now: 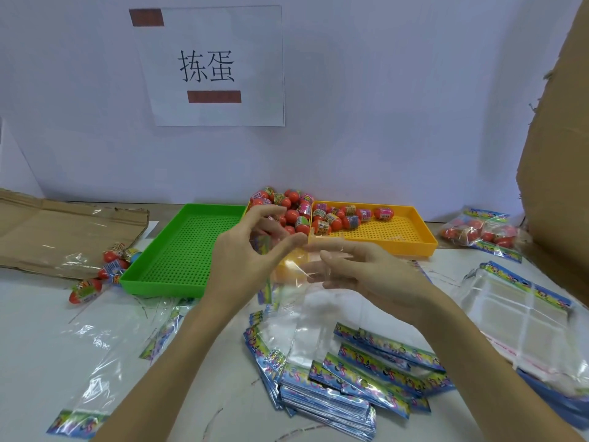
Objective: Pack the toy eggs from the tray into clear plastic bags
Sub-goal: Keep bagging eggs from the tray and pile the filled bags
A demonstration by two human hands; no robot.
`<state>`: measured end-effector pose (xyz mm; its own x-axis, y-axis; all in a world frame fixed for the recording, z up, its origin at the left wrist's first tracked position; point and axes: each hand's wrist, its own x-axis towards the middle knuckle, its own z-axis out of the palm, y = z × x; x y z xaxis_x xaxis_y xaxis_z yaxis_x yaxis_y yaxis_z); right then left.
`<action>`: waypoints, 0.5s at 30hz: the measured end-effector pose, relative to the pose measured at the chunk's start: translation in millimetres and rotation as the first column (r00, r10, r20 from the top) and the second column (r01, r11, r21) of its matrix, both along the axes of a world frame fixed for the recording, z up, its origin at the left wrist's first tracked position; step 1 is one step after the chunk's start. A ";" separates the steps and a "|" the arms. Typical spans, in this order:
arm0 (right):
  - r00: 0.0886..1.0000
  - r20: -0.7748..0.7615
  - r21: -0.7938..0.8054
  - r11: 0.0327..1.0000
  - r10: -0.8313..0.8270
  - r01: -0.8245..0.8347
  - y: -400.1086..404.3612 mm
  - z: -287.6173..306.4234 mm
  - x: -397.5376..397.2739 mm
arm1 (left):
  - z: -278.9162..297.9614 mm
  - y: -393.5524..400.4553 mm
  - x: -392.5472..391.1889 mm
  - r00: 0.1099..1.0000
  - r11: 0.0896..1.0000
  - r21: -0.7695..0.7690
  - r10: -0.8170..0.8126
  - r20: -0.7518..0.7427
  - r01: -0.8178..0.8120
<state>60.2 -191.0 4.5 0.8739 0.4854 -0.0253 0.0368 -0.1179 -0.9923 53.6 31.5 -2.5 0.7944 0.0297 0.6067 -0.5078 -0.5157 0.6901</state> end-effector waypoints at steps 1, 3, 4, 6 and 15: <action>0.999 0.039 -0.040 0.999 0.002 0.000 0.5 0.6 -1.1 | 1.0 3.6 0.9 1.000 0.997 0.073 -0.016 0.016 0.015; 0.996 0.092 -0.106 0.994 0.019 -0.010 1.8 2.2 -3.3 | 2.7 10.6 2.8 0.995 0.950 0.303 -0.092 0.041 0.076; 0.993 0.108 -0.125 0.992 0.040 -0.027 2.6 2.8 -4.4 | 2.6 12.4 3.5 0.990 0.901 0.421 -0.133 0.036 0.106; 0.988 0.139 -0.145 0.988 0.068 -0.048 5.5 3.3 -6.2 | -0.6 11.7 4.5 0.982 0.814 0.555 -0.183 -0.036 0.172; 0.898 0.395 0.046 0.981 -0.193 0.191 15.4 -1.7 -2.9 | -2.2 30.1 12.9 0.984 0.968 0.214 -0.103 -0.146 0.133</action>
